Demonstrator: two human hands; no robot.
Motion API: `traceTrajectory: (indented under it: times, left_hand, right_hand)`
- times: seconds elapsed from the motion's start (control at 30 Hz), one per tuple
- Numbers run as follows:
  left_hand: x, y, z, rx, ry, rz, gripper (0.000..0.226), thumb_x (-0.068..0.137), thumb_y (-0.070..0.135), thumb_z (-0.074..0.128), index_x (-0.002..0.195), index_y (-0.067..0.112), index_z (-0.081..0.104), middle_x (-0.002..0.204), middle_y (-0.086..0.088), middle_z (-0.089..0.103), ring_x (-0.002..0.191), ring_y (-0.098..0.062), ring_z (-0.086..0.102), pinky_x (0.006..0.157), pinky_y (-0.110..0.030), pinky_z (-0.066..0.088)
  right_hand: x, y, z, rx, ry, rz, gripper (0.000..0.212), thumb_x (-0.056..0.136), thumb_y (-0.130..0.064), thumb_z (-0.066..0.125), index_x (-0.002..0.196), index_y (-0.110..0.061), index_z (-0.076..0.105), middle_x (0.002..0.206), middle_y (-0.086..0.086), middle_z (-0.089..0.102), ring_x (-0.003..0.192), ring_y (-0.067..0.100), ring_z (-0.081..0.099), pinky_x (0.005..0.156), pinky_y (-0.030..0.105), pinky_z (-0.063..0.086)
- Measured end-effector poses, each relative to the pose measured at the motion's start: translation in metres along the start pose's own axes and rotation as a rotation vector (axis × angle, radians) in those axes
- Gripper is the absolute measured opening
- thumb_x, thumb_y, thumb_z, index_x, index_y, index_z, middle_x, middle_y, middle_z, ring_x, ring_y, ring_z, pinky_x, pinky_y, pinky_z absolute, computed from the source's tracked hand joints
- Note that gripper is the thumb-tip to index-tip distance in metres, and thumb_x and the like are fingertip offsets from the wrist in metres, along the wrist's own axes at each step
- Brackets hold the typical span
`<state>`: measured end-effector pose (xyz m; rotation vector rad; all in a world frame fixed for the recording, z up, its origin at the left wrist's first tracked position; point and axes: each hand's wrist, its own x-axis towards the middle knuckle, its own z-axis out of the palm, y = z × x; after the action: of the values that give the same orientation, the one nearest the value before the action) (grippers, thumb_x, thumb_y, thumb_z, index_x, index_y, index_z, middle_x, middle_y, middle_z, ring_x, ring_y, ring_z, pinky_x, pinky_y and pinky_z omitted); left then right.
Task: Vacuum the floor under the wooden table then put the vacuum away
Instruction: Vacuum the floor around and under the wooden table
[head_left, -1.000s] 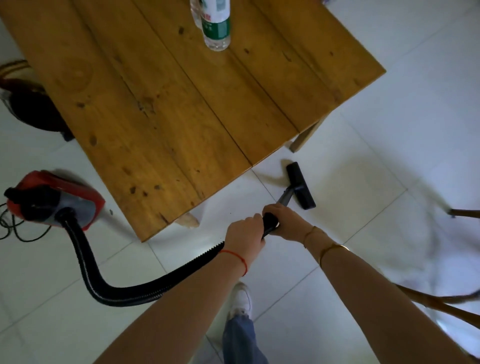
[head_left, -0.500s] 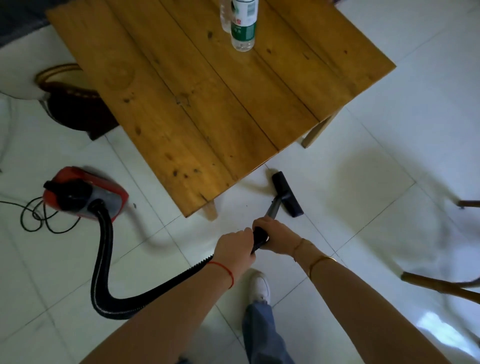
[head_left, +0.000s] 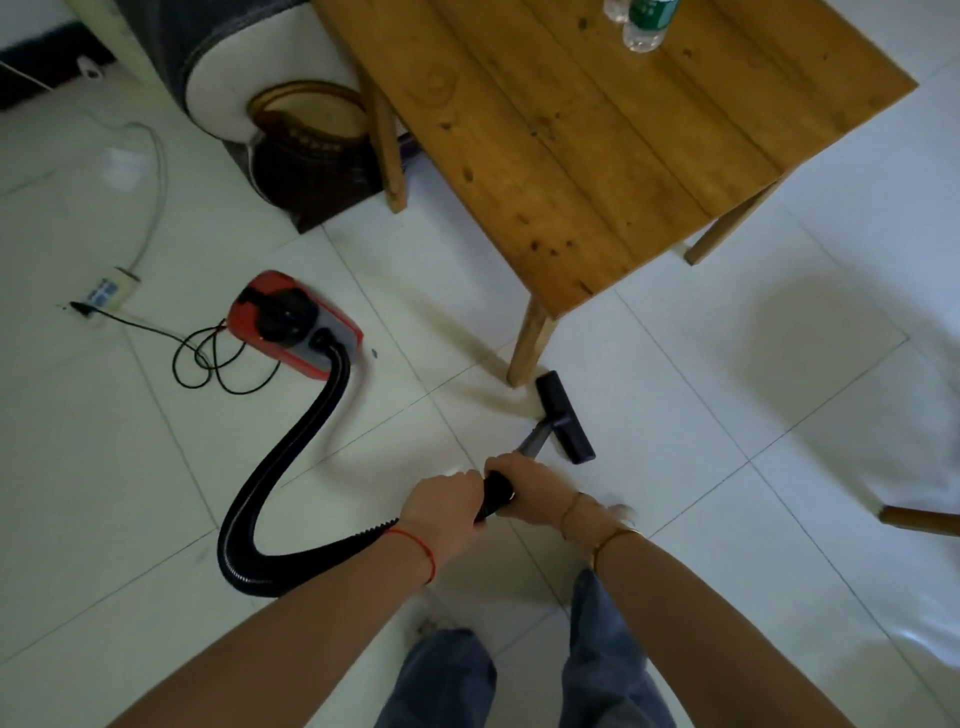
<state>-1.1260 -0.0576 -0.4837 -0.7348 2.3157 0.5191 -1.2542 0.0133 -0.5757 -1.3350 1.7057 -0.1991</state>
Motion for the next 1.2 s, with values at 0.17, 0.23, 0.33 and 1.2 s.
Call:
traceTrajectory:
  times: [0.17,0.23,0.33,1.2]
  left_hand:
    - [-0.045,-0.056,0.009,-0.031,-0.005,-0.037,0.033,0.094,0.031,0.050,0.120,0.011,0.047,0.112,-0.007,0.060,0.096,-0.025,0.063,0.076,-0.031,0.046]
    - [-0.060,-0.076,0.011,-0.029,-0.013,-0.052,0.034,0.094,0.031,0.050,0.120,0.010,0.047,0.112,-0.008,0.060,0.096,-0.024,0.062,0.076,-0.031,0.046]
    - [-0.079,-0.104,0.016,-0.049,-0.015,-0.077,0.033,0.094,0.031,0.050,0.120,0.011,0.047,0.112,-0.007,0.059,0.096,-0.023,0.062,0.076,-0.030,0.046]
    - [-0.025,-0.194,-0.010,-0.534,0.184,-0.380,0.034,0.093,0.036,0.053,0.116,0.012,0.051,0.108,-0.005,0.060,0.094,-0.019,0.062,0.069,-0.024,0.043]
  right_hand:
    - [0.018,-0.059,0.035,-0.039,-0.047,-0.037,0.020,0.077,-0.011,0.067,0.094,-0.008,0.057,0.096,0.011,0.065,0.091,0.025,0.060,0.082,0.037,0.049]
    - [0.026,-0.081,0.046,-0.061,-0.073,-0.051,0.021,0.078,-0.013,0.067,0.095,-0.009,0.056,0.097,0.010,0.065,0.092,0.026,0.060,0.082,0.037,0.049]
    - [0.039,-0.110,0.059,-0.102,-0.128,-0.074,0.022,0.078,-0.013,0.067,0.097,-0.010,0.057,0.100,0.011,0.065,0.094,0.027,0.060,0.085,0.039,0.049]
    - [0.206,-0.175,-0.011,-0.511,-0.493,-0.328,0.021,0.078,-0.007,0.068,0.095,-0.014,0.059,0.097,0.009,0.065,0.092,0.026,0.060,0.088,0.042,0.050]
